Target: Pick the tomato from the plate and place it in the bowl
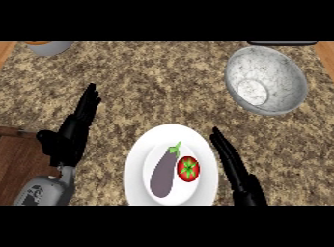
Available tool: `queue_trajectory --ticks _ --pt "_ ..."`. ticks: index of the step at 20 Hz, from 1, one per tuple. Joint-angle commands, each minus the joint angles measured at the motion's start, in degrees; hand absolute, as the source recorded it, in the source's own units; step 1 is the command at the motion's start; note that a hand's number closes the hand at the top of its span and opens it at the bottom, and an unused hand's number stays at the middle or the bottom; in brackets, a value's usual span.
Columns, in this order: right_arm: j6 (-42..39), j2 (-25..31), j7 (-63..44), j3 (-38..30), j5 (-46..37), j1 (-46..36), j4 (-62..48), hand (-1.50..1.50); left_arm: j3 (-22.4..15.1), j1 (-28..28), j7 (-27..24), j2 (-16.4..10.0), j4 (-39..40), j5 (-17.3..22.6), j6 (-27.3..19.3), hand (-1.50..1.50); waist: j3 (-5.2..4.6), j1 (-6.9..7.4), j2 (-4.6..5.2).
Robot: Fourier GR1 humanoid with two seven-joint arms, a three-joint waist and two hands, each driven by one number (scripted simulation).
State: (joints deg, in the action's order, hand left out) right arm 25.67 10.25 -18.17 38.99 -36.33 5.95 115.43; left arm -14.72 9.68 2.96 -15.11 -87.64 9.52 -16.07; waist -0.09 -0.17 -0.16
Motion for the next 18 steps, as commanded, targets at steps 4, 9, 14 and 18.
queue_trajectory --ticks 4,9,14,18 --pt "-14.92 -1.74 -21.87 0.8 -2.81 -4.8 4.25 -1.5 0.53 1.34 1.11 0.5 0.52 -1.26 0.34 0.0 0.01 -0.02 0.11" --pt "-19.79 -4.92 -26.72 -1.52 -1.0 -9.07 -2.59 -1.5 1.14 2.46 0.72 2.53 1.92 -1.49 1.19 0.0 0.07 0.16 0.19" --pt "-18.57 -3.37 -18.51 -1.3 -0.14 -4.7 -8.84 -1.5 3.11 1.27 1.93 1.63 1.14 -2.1 3.49 0.0 0.11 0.11 0.14" --pt "-23.51 -4.68 -19.84 -4.75 3.29 -5.94 -5.04 -1.5 3.71 -5.04 -1.89 2.95 -1.37 -4.18 4.86 0.0 0.09 0.22 0.11"
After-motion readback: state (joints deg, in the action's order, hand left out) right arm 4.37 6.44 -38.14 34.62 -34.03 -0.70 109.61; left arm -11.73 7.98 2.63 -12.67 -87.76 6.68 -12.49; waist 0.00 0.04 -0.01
